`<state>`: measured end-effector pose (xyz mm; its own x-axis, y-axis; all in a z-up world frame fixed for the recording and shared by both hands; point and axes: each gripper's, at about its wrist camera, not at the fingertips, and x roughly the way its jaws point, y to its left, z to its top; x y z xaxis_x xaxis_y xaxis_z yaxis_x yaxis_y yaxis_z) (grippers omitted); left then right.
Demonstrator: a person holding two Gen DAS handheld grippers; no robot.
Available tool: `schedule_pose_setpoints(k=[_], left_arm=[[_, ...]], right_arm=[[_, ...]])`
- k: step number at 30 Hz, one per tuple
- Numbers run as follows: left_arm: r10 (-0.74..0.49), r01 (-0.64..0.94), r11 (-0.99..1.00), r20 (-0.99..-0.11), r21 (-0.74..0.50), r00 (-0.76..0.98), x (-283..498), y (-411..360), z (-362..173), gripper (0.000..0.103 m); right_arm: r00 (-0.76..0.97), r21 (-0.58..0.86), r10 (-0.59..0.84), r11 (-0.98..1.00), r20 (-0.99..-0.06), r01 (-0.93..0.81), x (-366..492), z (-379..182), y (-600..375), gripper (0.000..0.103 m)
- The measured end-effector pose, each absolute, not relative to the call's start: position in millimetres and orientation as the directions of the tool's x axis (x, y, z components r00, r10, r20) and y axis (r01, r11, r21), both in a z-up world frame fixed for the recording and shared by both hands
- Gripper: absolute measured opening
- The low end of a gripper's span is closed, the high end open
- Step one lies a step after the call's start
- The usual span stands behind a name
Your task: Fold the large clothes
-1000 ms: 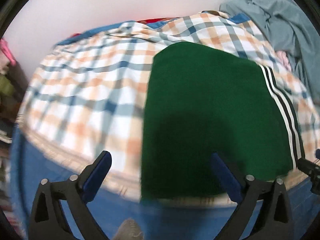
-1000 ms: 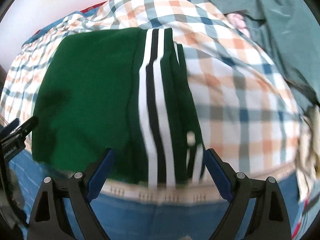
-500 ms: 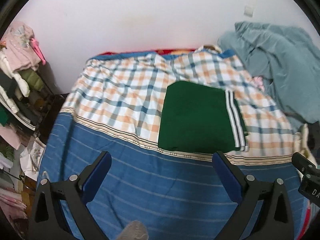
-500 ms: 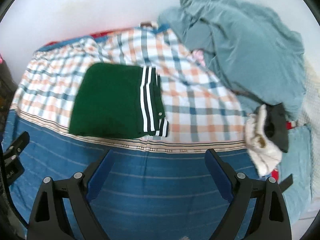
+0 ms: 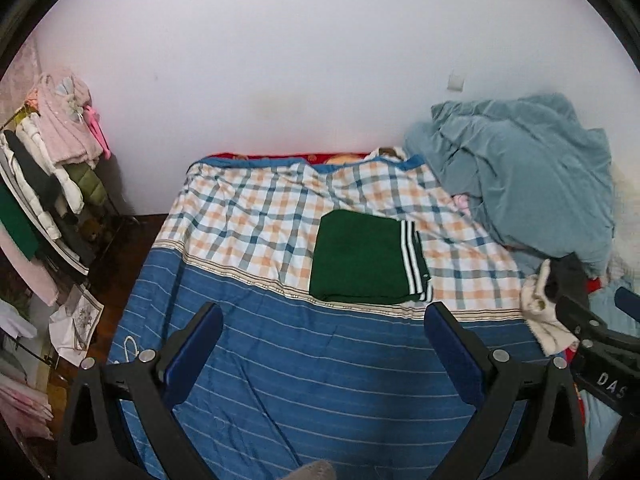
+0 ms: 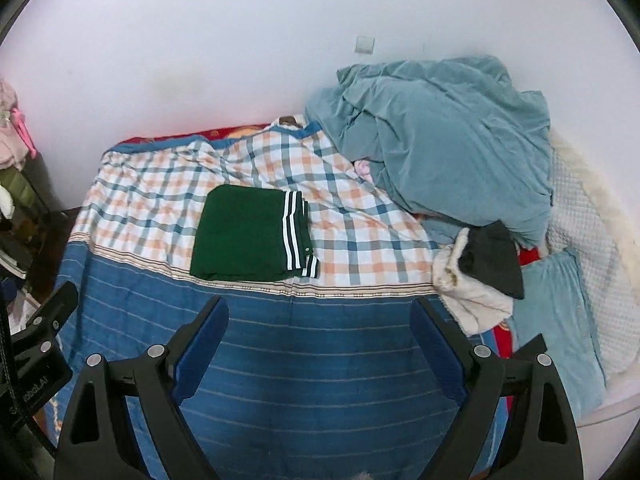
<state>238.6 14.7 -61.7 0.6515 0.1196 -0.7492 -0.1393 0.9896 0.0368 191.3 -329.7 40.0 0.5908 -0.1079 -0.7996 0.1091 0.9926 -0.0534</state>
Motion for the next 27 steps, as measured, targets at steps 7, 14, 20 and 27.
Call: schedule_pose_setpoints(k=[7, 14, 20, 27], left_arm=[[0.123, -0.138, 0.989, -0.751, 0.043, 0.648, 198, 10, -21, 0.103], [0.122, -0.13, 0.99, -0.769, 0.051, 0.627, 177, 6, 2, 0.103], [0.141, -0.159, 0.986, -0.749, 0.048, 0.647, 161, 4, 18, 0.103], [0.156, -0.179, 0.983, -0.716, 0.045, 0.68, 150, 2, 28, 0.103]], right_arm=[[0.64, -0.041, -0.09, 0.995, -0.764, 0.091, 125, 105, -335, 0.093], [0.657, -0.045, -0.073, 0.997, -0.751, 0.06, 87, 149, -337, 0.093], [0.676, -0.041, -0.054, 0.999, -0.735, 0.036, 71, 176, -341, 0.094], [0.698, -0.034, -0.038, 0.999, -0.715, 0.02, 58, 193, -346, 0.095]])
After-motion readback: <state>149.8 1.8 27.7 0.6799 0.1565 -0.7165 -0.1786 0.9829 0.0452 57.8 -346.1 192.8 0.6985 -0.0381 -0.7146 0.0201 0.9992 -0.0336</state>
